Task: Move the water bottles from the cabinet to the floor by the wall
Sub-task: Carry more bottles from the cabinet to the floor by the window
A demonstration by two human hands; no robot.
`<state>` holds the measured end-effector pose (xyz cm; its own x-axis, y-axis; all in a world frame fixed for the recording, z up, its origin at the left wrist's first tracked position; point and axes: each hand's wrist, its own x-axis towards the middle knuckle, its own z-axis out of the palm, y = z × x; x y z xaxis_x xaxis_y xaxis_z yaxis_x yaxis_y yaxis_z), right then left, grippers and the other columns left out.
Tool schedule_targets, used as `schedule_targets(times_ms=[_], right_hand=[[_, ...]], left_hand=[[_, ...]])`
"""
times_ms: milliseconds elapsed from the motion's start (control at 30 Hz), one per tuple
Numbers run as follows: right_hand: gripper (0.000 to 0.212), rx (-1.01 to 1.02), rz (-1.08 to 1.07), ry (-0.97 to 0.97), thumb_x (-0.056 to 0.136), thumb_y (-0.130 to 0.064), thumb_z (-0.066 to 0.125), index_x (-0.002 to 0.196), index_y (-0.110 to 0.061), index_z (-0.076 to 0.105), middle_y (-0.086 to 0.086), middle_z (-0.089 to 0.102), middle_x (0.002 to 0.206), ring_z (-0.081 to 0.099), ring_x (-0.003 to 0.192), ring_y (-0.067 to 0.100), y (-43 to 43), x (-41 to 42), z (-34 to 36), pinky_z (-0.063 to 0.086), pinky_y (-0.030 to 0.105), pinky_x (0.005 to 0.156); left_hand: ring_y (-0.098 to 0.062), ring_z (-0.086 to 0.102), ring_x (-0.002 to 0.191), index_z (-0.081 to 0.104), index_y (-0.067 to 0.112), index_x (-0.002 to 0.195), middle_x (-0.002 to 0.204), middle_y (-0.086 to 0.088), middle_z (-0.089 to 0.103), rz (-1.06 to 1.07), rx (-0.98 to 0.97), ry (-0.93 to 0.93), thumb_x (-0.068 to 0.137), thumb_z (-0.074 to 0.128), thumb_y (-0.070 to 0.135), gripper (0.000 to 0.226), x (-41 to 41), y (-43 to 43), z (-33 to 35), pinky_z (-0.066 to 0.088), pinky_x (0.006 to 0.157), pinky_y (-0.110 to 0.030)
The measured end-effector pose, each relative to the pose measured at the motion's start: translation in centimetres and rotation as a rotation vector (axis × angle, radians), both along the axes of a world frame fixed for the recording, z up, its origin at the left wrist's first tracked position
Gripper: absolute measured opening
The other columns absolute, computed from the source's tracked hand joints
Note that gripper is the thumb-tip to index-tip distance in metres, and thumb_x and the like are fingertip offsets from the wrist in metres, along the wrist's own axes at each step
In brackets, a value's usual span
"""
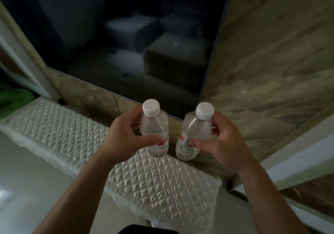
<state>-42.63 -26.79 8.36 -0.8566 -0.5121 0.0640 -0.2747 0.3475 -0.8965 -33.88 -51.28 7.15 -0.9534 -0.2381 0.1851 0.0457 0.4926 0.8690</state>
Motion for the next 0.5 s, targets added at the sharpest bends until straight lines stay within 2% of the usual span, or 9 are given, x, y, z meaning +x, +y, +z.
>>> schedule_targets(times_ms=[67, 167, 267, 400, 500], right_hand=[[0.063, 0.006, 0.027, 0.001, 0.065, -0.025, 0.088, 0.117, -0.039, 0.056, -0.021, 0.066, 0.107, 0.062, 0.101, 0.001, 0.0, 0.1, 0.0, 0.054, 0.038, 0.092], [0.067, 0.013, 0.048, 0.006, 0.063, -0.027, 0.09, 0.119, -0.039, 0.056, -0.023, 0.065, 0.109, 0.062, 0.101, 0.0, -0.1, 0.4, -0.4, 0.054, 0.039, 0.091], [0.068, 0.017, 0.094, 0.003, 0.063, -0.028, 0.09, 0.121, -0.038, 0.055, -0.021, 0.065, 0.111, 0.062, 0.103, 0.0, -0.8, 0.8, -0.5, 0.054, 0.038, 0.092], [0.067, 0.008, 0.155, -0.008, 0.064, -0.029, 0.089, 0.119, -0.041, 0.054, -0.024, 0.064, 0.111, 0.061, 0.102, -0.002, -2.4, 1.9, -0.4, 0.053, 0.035, 0.091], [0.066, 0.014, 0.202, -0.014, 0.064, -0.032, 0.088, 0.118, -0.046, 0.052, -0.023, 0.064, 0.113, 0.061, 0.105, -0.001, -4.2, 2.8, -0.2, 0.053, 0.036, 0.092]], left_hand=[[-0.003, 0.068, 0.098, 0.059, 0.033, 0.116, 0.105, 0.017, 0.07, 0.034, -0.026, 0.011, 0.06, 0.087, 0.037, 0.062, 1.0, 0.4, 0.1, 0.056, 0.079, -0.023], [0.004, 0.067, 0.095, 0.056, 0.043, 0.112, 0.102, 0.028, 0.067, 0.098, -0.065, 0.027, 0.056, 0.083, 0.048, 0.062, 2.7, 0.9, 0.5, 0.053, 0.075, -0.013], [0.001, 0.068, 0.093, 0.059, 0.036, 0.115, 0.099, 0.026, 0.069, 0.154, -0.065, 0.037, 0.053, 0.082, 0.053, 0.068, 4.4, 0.9, 0.5, 0.053, 0.074, -0.015], [0.006, 0.066, 0.092, 0.056, 0.044, 0.11, 0.099, 0.033, 0.065, 0.222, -0.081, 0.048, 0.052, 0.081, 0.053, 0.063, 6.5, 0.2, 0.6, 0.051, 0.074, -0.009], [0.004, 0.066, 0.093, 0.057, 0.043, 0.113, 0.102, 0.03, 0.066, 0.266, -0.089, 0.06, 0.053, 0.083, 0.052, 0.065, 8.3, -1.1, 0.5, 0.052, 0.075, -0.012]])
